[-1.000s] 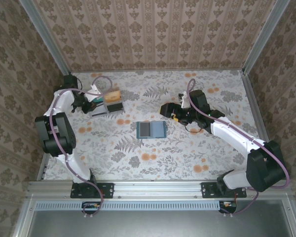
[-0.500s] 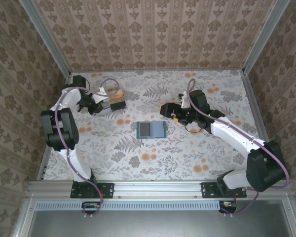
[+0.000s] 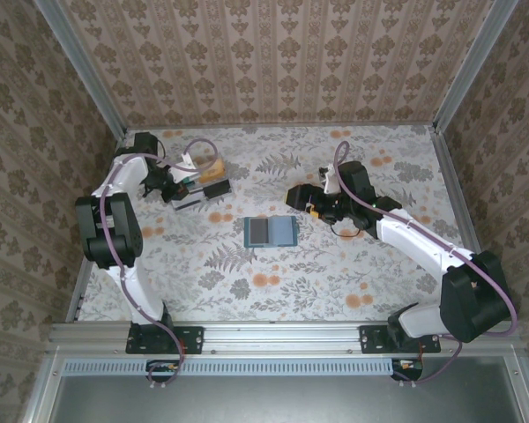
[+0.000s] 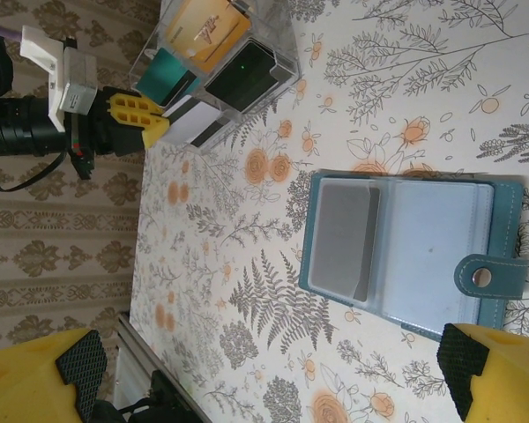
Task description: Take the credit cards out of the card holder
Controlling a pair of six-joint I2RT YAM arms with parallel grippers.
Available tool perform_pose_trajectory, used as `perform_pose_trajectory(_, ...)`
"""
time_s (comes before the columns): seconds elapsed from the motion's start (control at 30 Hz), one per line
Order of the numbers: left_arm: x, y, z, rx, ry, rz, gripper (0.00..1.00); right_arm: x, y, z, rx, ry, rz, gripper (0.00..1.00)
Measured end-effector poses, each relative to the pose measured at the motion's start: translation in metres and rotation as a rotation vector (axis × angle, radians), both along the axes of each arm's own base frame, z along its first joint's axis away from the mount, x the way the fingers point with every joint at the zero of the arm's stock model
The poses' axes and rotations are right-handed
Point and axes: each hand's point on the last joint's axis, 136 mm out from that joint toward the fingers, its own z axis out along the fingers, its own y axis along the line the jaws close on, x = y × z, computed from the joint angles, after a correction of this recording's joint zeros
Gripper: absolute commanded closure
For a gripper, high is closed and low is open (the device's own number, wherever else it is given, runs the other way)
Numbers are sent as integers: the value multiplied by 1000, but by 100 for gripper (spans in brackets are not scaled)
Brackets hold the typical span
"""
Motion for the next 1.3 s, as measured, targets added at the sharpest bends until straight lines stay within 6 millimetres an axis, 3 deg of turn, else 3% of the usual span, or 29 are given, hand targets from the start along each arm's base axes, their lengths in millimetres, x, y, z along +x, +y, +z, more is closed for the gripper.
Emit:
perform_pose_trajectory(0.4, 8, 5, -4, 42, -51, -28, 100, 1, 1, 2, 15, 2, -7, 0)
perform_pose_trajectory(0.63, 9, 6, -6, 47, -57, -29, 86, 0, 1, 0, 16, 9, -9, 0)
perform_pose_trajectory(1.07, 11, 11, -7, 77, -67, -27, 78, 1, 1, 1, 16, 7, -9, 0)
perform_pose_trajectory(1.2, 15, 10, 4, 60, -109, -6, 74, 0, 0, -1, 10, 10, -9, 0)
perform_pose_trajectory(1.3, 20, 7, 32, 34, -185, 36, 69, -3, -2, -8, -28, 17, -10, 1)
